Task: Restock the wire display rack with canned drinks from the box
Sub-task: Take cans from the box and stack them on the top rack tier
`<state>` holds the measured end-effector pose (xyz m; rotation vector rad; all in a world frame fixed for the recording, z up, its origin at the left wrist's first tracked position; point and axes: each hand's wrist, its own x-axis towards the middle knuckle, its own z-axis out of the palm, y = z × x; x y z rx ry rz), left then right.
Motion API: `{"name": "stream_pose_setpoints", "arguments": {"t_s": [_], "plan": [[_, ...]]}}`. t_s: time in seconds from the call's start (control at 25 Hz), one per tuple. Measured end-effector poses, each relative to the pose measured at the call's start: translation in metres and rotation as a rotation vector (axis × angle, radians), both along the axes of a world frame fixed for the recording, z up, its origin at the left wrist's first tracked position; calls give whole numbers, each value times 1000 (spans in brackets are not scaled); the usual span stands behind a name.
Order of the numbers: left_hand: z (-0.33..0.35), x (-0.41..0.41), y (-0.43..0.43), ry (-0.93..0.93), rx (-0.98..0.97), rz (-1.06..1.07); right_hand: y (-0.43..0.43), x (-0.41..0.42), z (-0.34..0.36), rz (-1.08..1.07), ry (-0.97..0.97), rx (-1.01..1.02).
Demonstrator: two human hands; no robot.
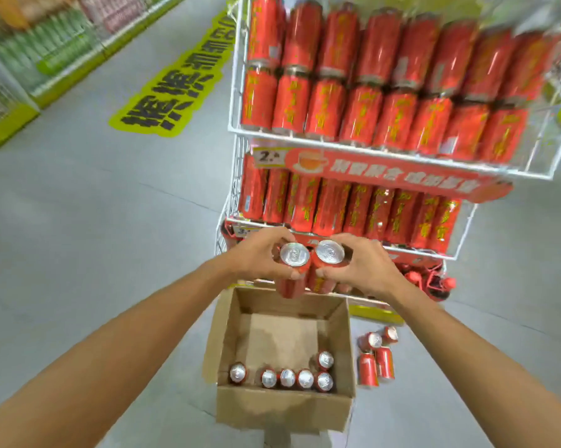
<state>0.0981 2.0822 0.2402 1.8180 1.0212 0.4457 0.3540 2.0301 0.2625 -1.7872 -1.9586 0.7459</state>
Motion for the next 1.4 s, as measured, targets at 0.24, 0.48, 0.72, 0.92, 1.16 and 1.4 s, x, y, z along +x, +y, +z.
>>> {"name": "stream_pose_setpoints", "arguments": {"t_s": [0.24,0.48,0.72,0.92,1.16,1.4], "plan": [[323,14,18,-122,72,-12,2,20,323,-19,99,218],[514,67,51,-234,230,133,31,60,499,-41,184,433],[542,129,121,-118,293,393,117,105,515,-48,209,430],[532,171,157,63,412,604,164,137,501,-3,198,312],[525,195,180,236,538,662,198,159,484,-11,223,270],[525,197,196,377,613,606,212,156,476,-33,181,285]]}}
